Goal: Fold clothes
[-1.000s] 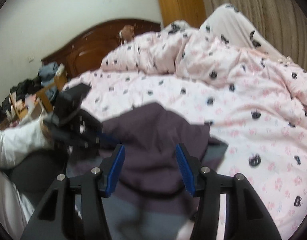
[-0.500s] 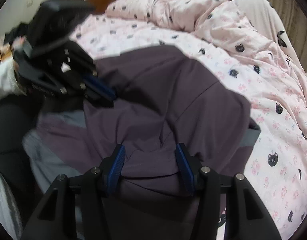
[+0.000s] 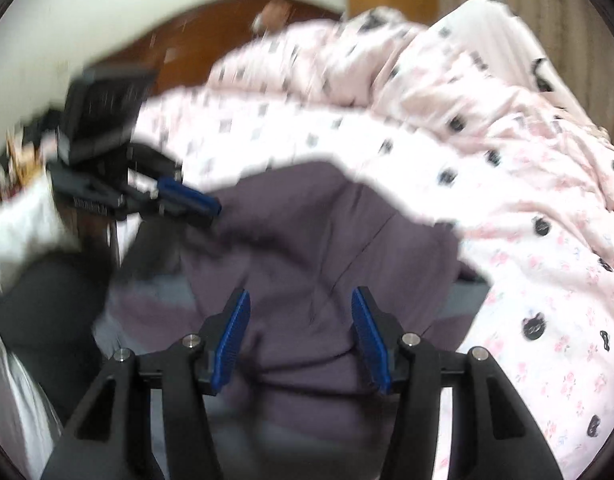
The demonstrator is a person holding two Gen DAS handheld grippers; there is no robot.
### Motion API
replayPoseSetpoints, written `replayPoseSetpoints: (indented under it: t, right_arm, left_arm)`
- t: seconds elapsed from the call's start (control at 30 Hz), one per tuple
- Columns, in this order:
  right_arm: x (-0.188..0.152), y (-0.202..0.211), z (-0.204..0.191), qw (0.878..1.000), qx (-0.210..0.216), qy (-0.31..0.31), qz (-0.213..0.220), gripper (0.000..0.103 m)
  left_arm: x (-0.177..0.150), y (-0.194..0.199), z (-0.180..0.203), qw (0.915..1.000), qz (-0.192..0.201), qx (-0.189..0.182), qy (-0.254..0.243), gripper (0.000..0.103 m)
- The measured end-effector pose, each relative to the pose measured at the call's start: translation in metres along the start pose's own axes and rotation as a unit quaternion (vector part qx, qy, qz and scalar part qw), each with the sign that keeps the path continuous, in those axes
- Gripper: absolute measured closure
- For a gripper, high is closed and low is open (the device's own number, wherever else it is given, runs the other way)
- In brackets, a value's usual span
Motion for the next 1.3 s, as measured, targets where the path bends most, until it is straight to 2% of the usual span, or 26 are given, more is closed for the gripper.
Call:
replayPoseSetpoints:
  t: [0.03,0.1,0.27,0.37,0.47,0.57,0.63,0.8,0.97,1.07,1.23,1.3]
  right_arm:
    - [0.007,0.001,0.009,1.0,-0.014,-0.014,0.013,0.048]
    - [0.014,-0.005,0.019,0.999,-0.034,-0.025,0.016,0.048]
    - [0.015,-0.051,0.037,0.996,-0.067,-0.037,-0.036,0.048]
    - [0.007,-0.07,0.046,0.994,-0.085,-0.034,-0.067,0.048]
    - [0.003,-0.081,0.052,0.992,-0.086,-0.039,-0.082,0.043]
    - [0.0,-0.091,0.056,0.991,-0.09,-0.037,-0.093,0.042]
    - [0.001,-0.088,0.055,0.991,-0.096,-0.032,-0.09,0.042]
    - [0.007,-0.049,0.044,0.993,-0.106,-0.024,-0.045,0.042]
    - [0.001,-0.02,0.016,0.998,-0.063,-0.012,-0.03,0.039]
    - [-0.011,-0.025,-0.008,0.997,-0.044,0.018,-0.058,0.038]
    - [-0.032,-0.06,-0.019,0.989,-0.073,0.046,-0.12,0.038]
    - [-0.036,-0.069,-0.018,0.988,-0.072,0.045,-0.129,0.038]
  left_arm:
    - [0.006,-0.002,-0.007,0.9998,0.007,0.014,0.013,0.066]
    - [0.011,-0.015,-0.016,0.9991,-0.001,0.032,0.028,0.066]
    - [0.002,-0.05,-0.033,0.9951,-0.055,0.07,0.045,0.066]
    - [-0.003,-0.06,-0.04,0.9934,-0.073,0.073,0.051,0.066]
    - [-0.009,-0.069,-0.042,0.9918,-0.088,0.076,0.054,0.066]
    - [-0.01,-0.073,-0.04,0.9912,-0.094,0.079,0.05,0.066]
    - [-0.007,-0.068,-0.039,0.9917,-0.085,0.084,0.047,0.066]
    - [-0.006,-0.033,-0.026,0.9962,-0.036,0.076,0.022,0.066]
    - [-0.025,-0.01,-0.002,0.9968,-0.033,0.072,-0.008,0.066]
    - [-0.037,-0.016,0.0,0.9962,-0.053,0.069,-0.005,0.066]
    - [-0.055,-0.045,-0.007,0.99,-0.11,0.087,-0.009,0.066]
    - [-0.057,-0.051,-0.008,0.9895,-0.115,0.087,-0.008,0.066]
Point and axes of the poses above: each gripper's, at about its wrist camera, not at the fingertips, and y roughly against the way its jaws point, z to its right, x to its top, the point moved 9 cm from there along -y, roughly the way its jaws point, and after that the axes turned 14 degrees about -z, right-handed, at the moved point
